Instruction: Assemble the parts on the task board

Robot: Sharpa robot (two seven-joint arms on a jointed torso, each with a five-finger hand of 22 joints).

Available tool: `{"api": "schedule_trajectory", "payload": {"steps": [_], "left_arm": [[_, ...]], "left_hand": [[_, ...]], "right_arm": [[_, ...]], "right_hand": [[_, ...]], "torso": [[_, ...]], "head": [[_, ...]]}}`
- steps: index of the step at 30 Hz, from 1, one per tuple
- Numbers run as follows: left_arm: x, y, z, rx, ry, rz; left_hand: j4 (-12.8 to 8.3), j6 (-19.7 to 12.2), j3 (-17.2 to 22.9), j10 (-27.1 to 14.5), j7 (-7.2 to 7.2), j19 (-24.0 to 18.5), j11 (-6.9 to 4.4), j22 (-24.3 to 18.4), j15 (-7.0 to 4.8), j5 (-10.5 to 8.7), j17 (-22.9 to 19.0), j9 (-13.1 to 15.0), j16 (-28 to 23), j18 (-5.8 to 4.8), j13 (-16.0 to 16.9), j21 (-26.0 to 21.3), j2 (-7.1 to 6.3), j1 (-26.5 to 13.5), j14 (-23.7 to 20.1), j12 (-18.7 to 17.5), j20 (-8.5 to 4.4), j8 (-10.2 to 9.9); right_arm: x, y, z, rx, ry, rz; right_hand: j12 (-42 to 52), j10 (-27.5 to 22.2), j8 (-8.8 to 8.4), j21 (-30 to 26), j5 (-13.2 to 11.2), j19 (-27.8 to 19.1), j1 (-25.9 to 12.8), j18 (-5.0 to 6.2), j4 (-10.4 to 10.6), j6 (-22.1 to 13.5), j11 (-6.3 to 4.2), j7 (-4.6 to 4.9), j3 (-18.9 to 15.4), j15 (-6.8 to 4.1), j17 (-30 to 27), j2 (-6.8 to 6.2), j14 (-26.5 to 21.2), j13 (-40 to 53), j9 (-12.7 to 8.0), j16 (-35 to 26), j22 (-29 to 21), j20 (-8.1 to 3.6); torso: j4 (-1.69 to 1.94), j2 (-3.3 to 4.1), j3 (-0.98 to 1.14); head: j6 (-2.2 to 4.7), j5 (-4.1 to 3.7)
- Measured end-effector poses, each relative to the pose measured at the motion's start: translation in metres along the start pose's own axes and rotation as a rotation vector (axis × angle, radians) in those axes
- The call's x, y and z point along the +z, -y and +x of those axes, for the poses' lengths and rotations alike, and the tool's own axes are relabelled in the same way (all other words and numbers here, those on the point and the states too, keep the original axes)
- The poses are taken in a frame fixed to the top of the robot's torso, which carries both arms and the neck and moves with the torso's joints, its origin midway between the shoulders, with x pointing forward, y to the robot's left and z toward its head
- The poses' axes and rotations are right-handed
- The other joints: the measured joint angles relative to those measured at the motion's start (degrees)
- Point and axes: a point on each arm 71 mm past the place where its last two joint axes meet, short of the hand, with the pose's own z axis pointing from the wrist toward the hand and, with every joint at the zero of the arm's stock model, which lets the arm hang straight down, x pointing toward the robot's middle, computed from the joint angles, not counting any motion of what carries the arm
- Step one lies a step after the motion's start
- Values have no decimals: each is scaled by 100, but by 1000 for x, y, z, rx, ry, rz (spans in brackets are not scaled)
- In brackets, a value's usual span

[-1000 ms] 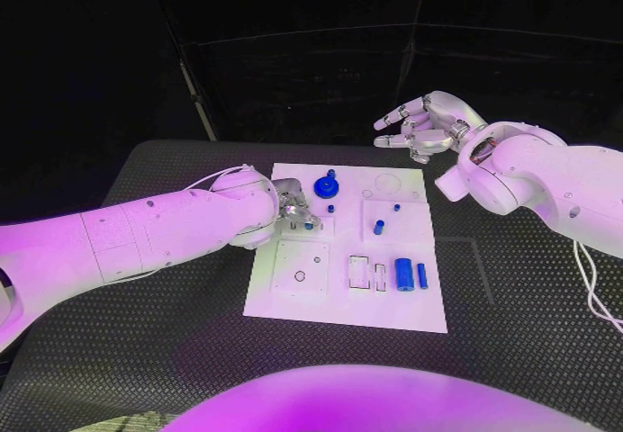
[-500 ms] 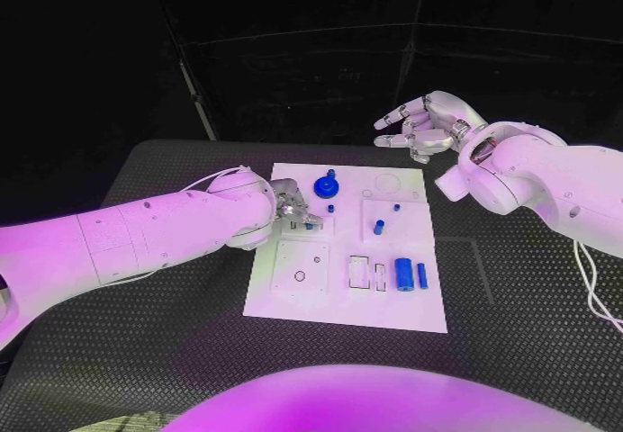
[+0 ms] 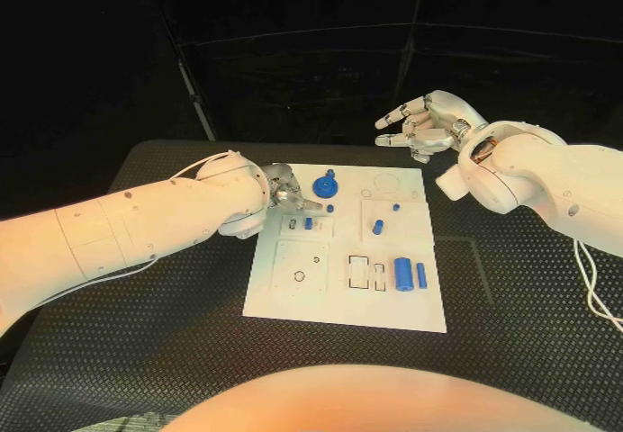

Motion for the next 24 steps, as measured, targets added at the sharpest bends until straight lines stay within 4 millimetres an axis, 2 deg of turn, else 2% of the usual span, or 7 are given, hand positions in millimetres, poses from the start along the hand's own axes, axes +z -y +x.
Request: {"api": "schedule_trajectory", "payload": {"steps": [6, 11, 15, 18, 19, 23, 24], "left_arm": [[-6, 3, -15, 3, 9, 10], [-8, 5, -29, 13, 9, 12], [-1, 2, -48, 23, 20, -18], [8, -2, -61, 28, 25, -52], [12, -3, -63, 31, 25, -63], [24, -10, -69, 48, 12, -112], [27, -12, -69, 52, 9, -122]], "left_hand": [[65, 0, -113, -21, 0, 0, 21, 0, 0, -21, 0, 0, 0, 0, -18, 0, 3, 54, 0, 0, 0, 0], [132, -118, -309, -148, 47, 0, 66, 0, 0, -21, 0, -23, 0, 1, -166, -76, 103, 236, 0, -117, 0, -31], [180, -373, -470, -321, 186, 14, 176, 0, 47, -21, 0, -217, 0, 2, -365, -153, 194, 447, 17, -288, 15, -341], [220, -484, -623, -396, 257, 0, 251, 0, 145, -21, 0, -460, 0, 1, -438, -202, 253, 589, 21, -310, 103, -631], [236, -473, -682, -412, 267, 14, 268, 0, 146, -21, 0, -535, 0, 2, -463, -224, 269, 645, 21, -334, 120, -708], [255, -449, -729, -421, 289, 19, 276, 0, 146, -21, 0, -615, 0, 2, -488, -245, 278, 668, 21, -355, 125, -774], [262, -427, -788, -421, 312, 19, 276, 0, 166, -20, 0, -663, 0, 2, -496, -245, 317, 707, 0, -355, 125, -821]], "right_arm": [[0, 1, -1, -1, 3, 2], [1, 2, -2, -2, 5, 3], [1, 3, -2, -2, 7, 4], [1, 3, -2, -3, 7, 5], [1, 3, -2, -3, 7, 5], [1, 3, -2, -2, 7, 4], [1, 3, -2, -2, 7, 4]], "right_hand": [[0, 0, 0, 0, 0, 0, -24, 0, 0, 0, 0, 0, 0, 0, -6, -25, 0, -8, 0, 0, -9, 0], [0, 0, 0, 0, 0, 0, -24, 0, 0, 0, 0, 0, 0, 0, -6, -25, 0, -8, 0, 0, -9, 0], [0, 0, 0, 0, 0, 0, -24, -1, 0, 0, 0, 0, 0, 0, -6, -24, 0, -8, -5, 0, -9, 0], [0, 1, 0, 0, 0, 0, -24, -1, 0, 0, 0, 0, 0, 0, -6, -24, 0, -7, -5, 0, -8, 0], [0, 1, 0, 0, 0, 0, -24, -1, 0, 0, 0, 0, 0, 0, -6, -24, 0, -8, -5, 0, -8, 0], [0, 1, 0, 0, 0, 0, -24, 0, 0, 0, 0, 0, 0, 0, -6, -24, 0, -7, -4, 0, -8, 0], [0, 1, 0, 0, 0, 0, -24, -1, 0, 0, 0, 0, 0, 0, -6, -24, 0, -7, -4, 0, -8, 0]], "torso": [[0, -3, 2], [1, -3, 2], [4, -3, 1], [4, -3, 2], [4, -3, 2], [-5, 0, 2], [-7, 2, 2]], "head": [[-1, 1], [1, 3], [2, -7], [2, -9], [2, -5], [2, 9], [2, 10]]}}
